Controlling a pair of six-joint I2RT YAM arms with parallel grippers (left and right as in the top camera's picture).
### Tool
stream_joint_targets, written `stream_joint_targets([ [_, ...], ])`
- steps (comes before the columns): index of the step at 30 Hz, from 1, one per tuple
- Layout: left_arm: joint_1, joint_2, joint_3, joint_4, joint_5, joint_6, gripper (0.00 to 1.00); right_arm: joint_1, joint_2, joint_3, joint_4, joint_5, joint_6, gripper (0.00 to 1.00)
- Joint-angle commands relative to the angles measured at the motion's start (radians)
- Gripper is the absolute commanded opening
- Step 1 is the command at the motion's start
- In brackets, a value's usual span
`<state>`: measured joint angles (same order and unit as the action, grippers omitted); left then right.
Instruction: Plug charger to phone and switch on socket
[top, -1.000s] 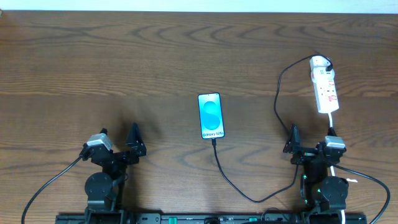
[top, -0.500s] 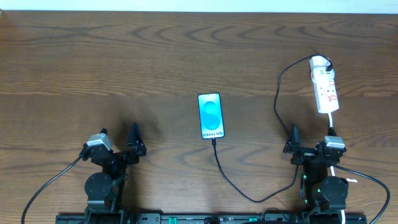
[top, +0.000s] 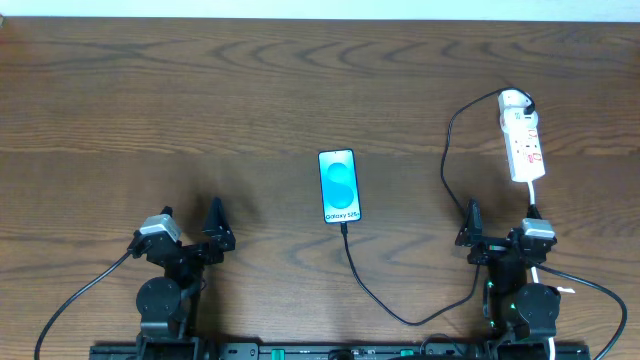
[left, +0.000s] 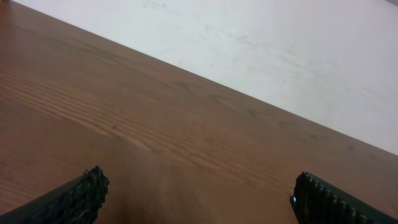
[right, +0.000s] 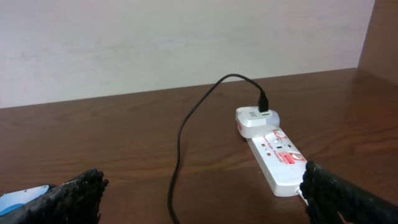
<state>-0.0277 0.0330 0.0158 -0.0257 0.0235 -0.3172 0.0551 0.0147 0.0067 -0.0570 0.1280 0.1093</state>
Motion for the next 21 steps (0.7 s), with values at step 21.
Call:
stream_joint_targets([
  [21, 0.004, -0.032, -0.012, -0.048, -0.019, 0.261, 0.98, 0.003, -0.009, -0.002, -0.004, -0.006, -0.014, 0.99],
])
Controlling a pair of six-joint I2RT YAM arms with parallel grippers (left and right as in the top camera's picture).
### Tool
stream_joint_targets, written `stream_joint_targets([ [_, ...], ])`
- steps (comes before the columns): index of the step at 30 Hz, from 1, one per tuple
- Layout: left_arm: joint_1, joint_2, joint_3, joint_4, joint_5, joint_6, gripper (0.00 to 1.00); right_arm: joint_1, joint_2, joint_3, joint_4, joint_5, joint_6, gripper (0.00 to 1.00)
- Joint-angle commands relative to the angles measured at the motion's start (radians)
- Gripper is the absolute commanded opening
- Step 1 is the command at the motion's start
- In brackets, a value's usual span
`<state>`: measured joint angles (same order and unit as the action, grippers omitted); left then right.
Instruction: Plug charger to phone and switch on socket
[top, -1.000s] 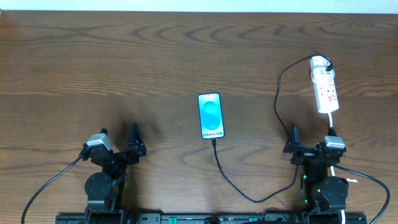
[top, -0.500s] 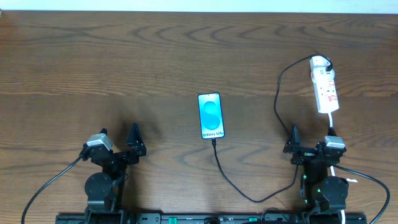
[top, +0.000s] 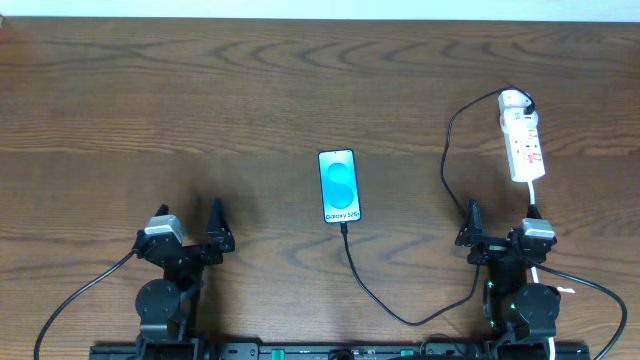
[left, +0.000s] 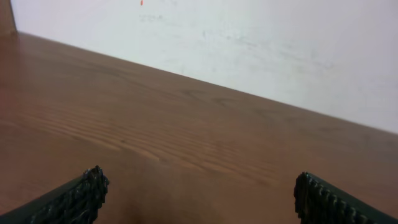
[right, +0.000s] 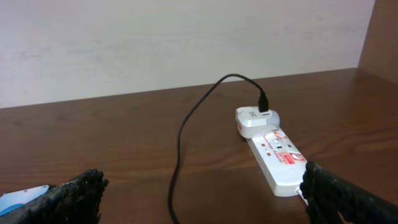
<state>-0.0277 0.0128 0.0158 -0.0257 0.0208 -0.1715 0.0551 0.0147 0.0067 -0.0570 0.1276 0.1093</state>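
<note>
A phone (top: 339, 186) with a lit blue screen lies face up mid-table, a black cable (top: 368, 290) running from its near end. The cable loops right and up to a white charger plug (right: 255, 119) seated in the far end of a white power strip (top: 522, 142) at the right. My left gripper (top: 190, 236) sits open near the front left, over bare wood, its fingertips (left: 74, 198) wide apart. My right gripper (top: 500, 236) is open at the front right, just short of the power strip (right: 278, 163), with nothing between its fingers.
A wooden table (top: 200, 110) with a white wall beyond its far edge. The strip's own white cord (top: 545, 262) runs back past the right arm's base. The cable (right: 176, 162) crosses the wood between the right fingers.
The left wrist has rolled level and shifted slightly; its view of the table's far edge is less tilted. Phone, cable, strip and right arm have not moved.
</note>
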Motion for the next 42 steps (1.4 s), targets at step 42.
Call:
stream_joint_targets([
  [42, -0.041, -0.008, -0.012, -0.046, -0.014, 0.130, 0.98, 0.003, -0.009, -0.002, -0.004, -0.006, -0.014, 0.99],
])
